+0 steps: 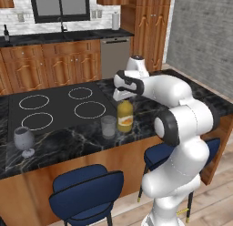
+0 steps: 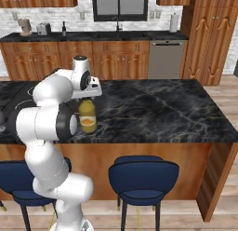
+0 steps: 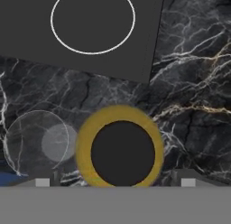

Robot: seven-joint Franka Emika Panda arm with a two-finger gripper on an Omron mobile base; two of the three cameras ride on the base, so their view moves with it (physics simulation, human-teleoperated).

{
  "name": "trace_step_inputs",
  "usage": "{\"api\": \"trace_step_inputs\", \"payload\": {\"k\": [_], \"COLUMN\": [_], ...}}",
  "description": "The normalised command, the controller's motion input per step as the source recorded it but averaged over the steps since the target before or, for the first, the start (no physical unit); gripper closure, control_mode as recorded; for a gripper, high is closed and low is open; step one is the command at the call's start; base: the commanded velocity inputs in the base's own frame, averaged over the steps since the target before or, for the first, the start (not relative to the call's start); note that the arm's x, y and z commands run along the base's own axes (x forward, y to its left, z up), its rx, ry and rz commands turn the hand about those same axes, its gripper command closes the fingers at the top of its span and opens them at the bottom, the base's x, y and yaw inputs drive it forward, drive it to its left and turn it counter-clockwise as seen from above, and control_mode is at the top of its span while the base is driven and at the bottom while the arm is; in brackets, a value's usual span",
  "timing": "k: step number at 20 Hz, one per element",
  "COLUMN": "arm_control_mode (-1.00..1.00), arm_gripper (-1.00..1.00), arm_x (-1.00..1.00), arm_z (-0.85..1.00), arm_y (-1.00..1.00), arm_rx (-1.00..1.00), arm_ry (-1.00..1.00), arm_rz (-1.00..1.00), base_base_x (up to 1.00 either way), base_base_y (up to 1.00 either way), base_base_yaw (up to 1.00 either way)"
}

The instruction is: There is a wine glass and glass cup on the dining counter. Place the wine bottle next to the wine glass and the juice bottle next to the glass cup.

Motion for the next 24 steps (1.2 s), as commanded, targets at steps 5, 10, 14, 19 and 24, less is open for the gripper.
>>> {"api": "trace_step_inputs", "payload": {"k": [5, 10, 14, 19, 24], "arm_control_mode": [-1.0, -1.0, -1.0, -1.0, -1.0], "arm_gripper": [-1.0, -1.0, -1.0, -1.0, -1.0], "arm_x": [-0.06, -0.33, -0.47, -0.64, -0.67], "arm_z": [0.21, 0.27, 0.06, 0.0, 0.0], "arm_y": [0.04, 0.03, 0.0, -0.04, -0.02], "arm_rx": [0.0, 0.01, 0.0, 0.0, 0.01], "arm_ry": [0.0, 0.0, 0.0, -0.01, -0.01], "arm_rz": [0.0, -0.05, -0.14, -0.12, -0.1], "base_base_x": [0.0, 0.0, 0.0, 0.0, 0.0], "base_base_y": [0.0, 0.0, 0.0, 0.0, 0.0], "base_base_yaw": [0.0, 0.0, 0.0, 0.0, 0.0]}}
